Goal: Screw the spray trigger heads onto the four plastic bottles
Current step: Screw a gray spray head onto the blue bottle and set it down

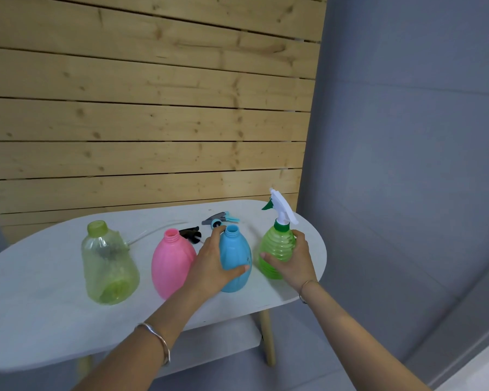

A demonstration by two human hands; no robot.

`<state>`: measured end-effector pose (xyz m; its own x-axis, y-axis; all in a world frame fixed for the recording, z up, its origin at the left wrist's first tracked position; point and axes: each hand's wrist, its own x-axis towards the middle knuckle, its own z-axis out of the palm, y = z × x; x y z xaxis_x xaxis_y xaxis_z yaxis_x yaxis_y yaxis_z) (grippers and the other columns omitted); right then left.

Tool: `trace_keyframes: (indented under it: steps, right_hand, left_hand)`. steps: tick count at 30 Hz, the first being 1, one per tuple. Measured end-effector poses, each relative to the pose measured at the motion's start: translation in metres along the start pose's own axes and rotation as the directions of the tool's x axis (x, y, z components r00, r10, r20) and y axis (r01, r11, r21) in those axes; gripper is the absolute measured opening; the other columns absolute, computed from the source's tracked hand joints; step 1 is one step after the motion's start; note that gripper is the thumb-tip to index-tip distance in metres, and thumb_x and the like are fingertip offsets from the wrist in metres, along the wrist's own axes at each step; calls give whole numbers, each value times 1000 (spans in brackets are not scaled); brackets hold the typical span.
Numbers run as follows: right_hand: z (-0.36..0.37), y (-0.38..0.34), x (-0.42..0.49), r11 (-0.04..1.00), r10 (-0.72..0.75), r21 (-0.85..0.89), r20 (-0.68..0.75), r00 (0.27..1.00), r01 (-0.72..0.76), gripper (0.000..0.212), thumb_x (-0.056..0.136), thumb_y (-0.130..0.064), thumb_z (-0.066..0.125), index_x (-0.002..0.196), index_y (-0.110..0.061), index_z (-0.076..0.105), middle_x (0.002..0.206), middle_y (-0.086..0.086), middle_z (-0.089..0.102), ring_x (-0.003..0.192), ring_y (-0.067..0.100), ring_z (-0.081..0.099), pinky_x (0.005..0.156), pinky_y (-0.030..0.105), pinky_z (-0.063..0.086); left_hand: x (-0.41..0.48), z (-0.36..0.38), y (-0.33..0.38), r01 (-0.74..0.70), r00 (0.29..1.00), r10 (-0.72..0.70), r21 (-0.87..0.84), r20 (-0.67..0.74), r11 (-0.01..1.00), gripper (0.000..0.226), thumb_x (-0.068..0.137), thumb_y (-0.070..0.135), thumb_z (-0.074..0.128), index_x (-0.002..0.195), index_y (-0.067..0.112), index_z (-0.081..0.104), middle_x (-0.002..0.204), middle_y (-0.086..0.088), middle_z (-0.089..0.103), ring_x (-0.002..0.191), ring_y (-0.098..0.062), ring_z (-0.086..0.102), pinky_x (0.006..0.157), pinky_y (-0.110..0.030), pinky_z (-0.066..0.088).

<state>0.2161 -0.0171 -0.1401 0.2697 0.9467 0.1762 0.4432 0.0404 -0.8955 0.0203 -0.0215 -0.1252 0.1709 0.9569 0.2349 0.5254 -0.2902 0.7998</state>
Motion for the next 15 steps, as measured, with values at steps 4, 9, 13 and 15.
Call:
trace_keyframes:
  steps: [4, 9, 13, 15]
  right_hand:
    - [4, -3, -4, 998, 5, -59, -64, 998, -9, 85, 61, -38, 87, 128, -16, 38, 123, 8, 48, 110, 26, 54, 89, 39, 50]
    - [2, -6, -6, 996, 43, -78, -52, 998, -47, 93, 61, -45, 84, 133, -17, 33, 131, 7, 43, 118, 27, 51, 91, 35, 46]
    - [-13, -21, -11, 999, 31, 20, -71, 997, -30, 92, 70, -48, 77, 142, -18, 28, 145, 3, 34, 132, 20, 39, 100, 27, 35]
    - [-26, -39, -15, 996, -40, 74, -139, 989, 51, 84, 74, -45, 75, 140, -20, 31, 144, -3, 36, 129, 10, 37, 99, 22, 30]
  left_hand:
    - [-3, 3, 2, -9, 1000, 10, 9, -22, 1000, 85, 68, 33, 83, 135, 26, 31, 128, -4, 50, 115, -23, 50, 98, -43, 45]
    - [-5, 3, 8, -24, 999, 23, -2, -49, 1000, 86, 69, 37, 82, 138, 28, 31, 129, -3, 50, 116, -22, 50, 98, -42, 46]
    - [-6, -11, 19, -79, 994, 79, -3, -79, 997, 87, 69, 39, 82, 140, 31, 32, 131, -1, 50, 118, -20, 49, 101, -43, 44]
    - [-7, -23, 29, -105, 989, 104, -6, -108, 994, 85, 66, 40, 83, 137, 34, 36, 128, 2, 52, 116, -18, 51, 100, -43, 45]
